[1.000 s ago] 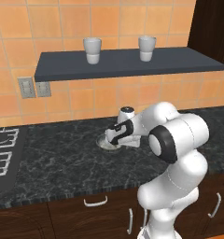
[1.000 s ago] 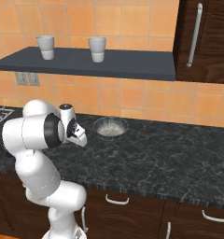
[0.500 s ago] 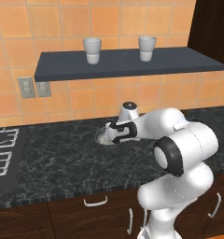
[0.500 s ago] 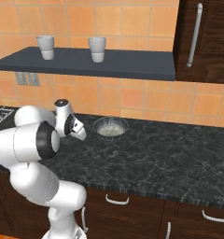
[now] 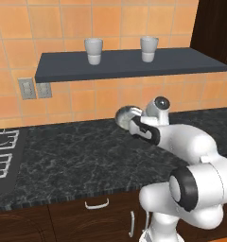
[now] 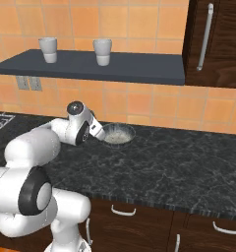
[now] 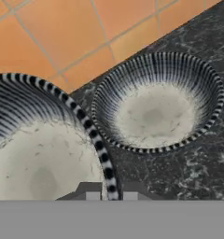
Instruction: Pick up the bowls on the counter and stack them on top of one another in the open cabinet. Place the smaller bowl on top of the larger bowl.
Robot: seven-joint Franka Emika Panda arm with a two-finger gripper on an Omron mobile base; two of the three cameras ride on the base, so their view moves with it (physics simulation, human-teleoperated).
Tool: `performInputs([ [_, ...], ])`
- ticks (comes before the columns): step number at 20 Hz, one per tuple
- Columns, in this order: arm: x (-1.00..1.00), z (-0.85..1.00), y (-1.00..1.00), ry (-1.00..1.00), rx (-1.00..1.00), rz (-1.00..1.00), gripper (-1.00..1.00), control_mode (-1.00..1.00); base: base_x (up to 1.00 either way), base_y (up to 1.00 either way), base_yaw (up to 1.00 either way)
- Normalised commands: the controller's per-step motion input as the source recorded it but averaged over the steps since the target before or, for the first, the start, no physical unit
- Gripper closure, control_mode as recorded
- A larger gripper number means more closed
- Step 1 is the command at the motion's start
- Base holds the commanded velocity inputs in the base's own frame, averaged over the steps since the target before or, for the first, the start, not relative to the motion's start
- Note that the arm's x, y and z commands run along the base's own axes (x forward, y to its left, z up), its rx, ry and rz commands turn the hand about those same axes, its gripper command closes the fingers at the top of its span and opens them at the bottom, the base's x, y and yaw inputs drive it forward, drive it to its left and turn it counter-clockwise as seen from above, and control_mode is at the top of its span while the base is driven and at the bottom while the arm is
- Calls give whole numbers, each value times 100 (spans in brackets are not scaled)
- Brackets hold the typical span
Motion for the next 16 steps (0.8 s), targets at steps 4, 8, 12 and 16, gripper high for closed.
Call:
performInputs([
  [4, 34, 36, -100, -3, 8, -24, 100, -100, 0, 0, 0],
  [8, 51, 0, -100, 4, 6, -23, 100, -100, 0, 0, 0],
  [12, 7, -14, -21, 6, -3, -3, 100, -100, 0, 0, 0],
  [16, 13, -41, 0, 3, -7, 0, 100, -100, 0, 0, 0],
])
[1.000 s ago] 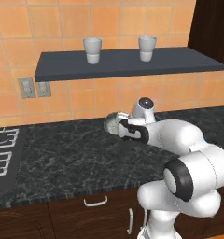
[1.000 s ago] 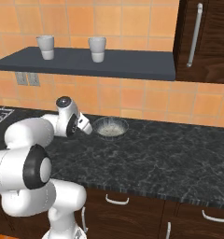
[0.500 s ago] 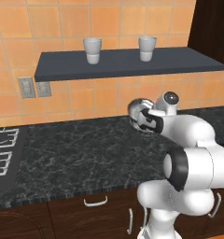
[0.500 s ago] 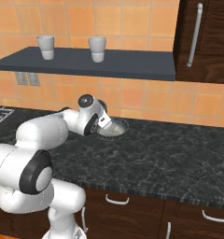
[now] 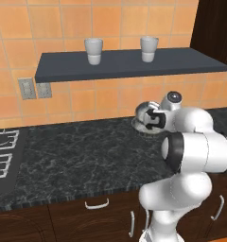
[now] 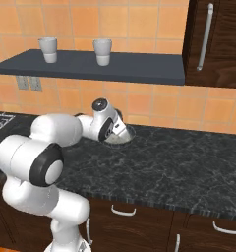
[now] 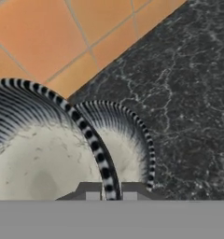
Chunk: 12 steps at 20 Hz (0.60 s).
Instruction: Pick up the bowls on the counter and stack them on top of one another in the open cabinet. Place the smaller bowl on top of the larger bowl.
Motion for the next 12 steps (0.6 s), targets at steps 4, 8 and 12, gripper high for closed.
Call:
performInputs([
  [4, 25, -34, -5, 0, 0, 0, 100, -100, 0, 0, 0],
  [8, 22, -31, -34, 0, 0, 0, 100, -100, 0, 0, 0],
  [12, 27, -6, -13, 0, 0, 0, 100, -100, 0, 0, 0],
])
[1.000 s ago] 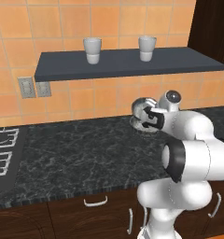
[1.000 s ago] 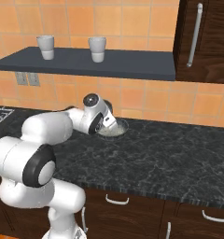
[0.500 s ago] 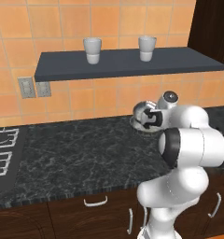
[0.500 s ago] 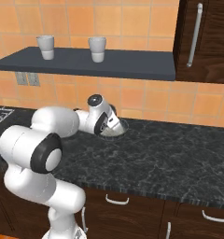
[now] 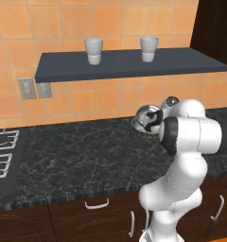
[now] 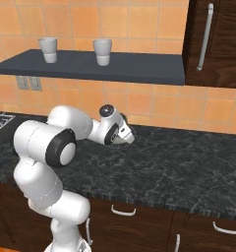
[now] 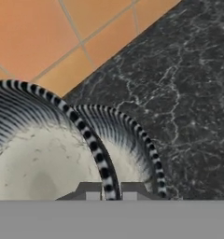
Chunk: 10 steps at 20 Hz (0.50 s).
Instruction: Pick up the bowls on the counter and stack them on top of one another in the open cabinet. Place the smaller bowl on top of the larger bowl.
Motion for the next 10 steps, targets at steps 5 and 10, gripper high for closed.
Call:
performInputs([
  [5, 3, 26, 0, 0, 0, 0, -100, -100, 0, 0, 0],
  [10, -47, 60, -23, 4, 6, 0, -100, -100, 0, 0, 0],
])
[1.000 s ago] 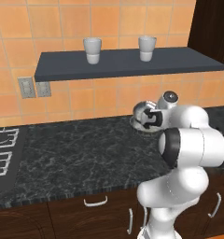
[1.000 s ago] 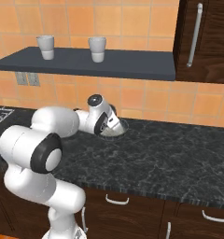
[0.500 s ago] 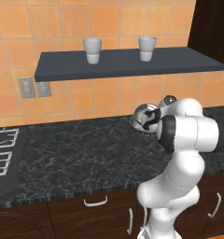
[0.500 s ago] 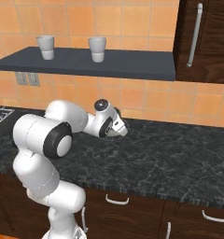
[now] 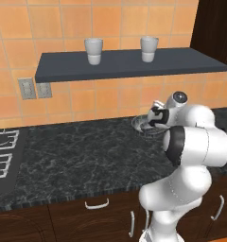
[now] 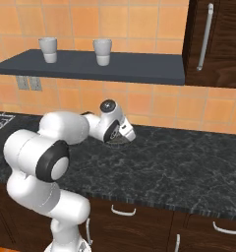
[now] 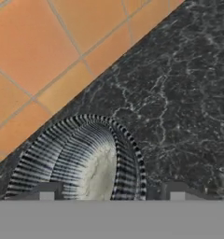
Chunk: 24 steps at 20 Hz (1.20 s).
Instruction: Pick up the bowls on the counter and stack them on top of one another in the open cabinet. Place the smaller bowl on top of the larger bowl.
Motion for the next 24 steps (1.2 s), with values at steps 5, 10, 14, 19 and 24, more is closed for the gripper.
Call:
performInputs([
  [5, -31, -3, -27, 26, 1, 3, -100, -100, 0, 0, 0],
  [10, 0, -48, 8, 27, 5, 4, -100, -100, 0, 0, 0],
  [14, 10, -48, 18, 4, 26, 0, -100, -100, 0, 0, 0],
  [19, 17, -61, 35, 2, 18, 0, -100, -100, 0, 0, 0],
  [24, 14, -45, 38, 0, 1, 0, -100, -100, 0, 0, 0],
])
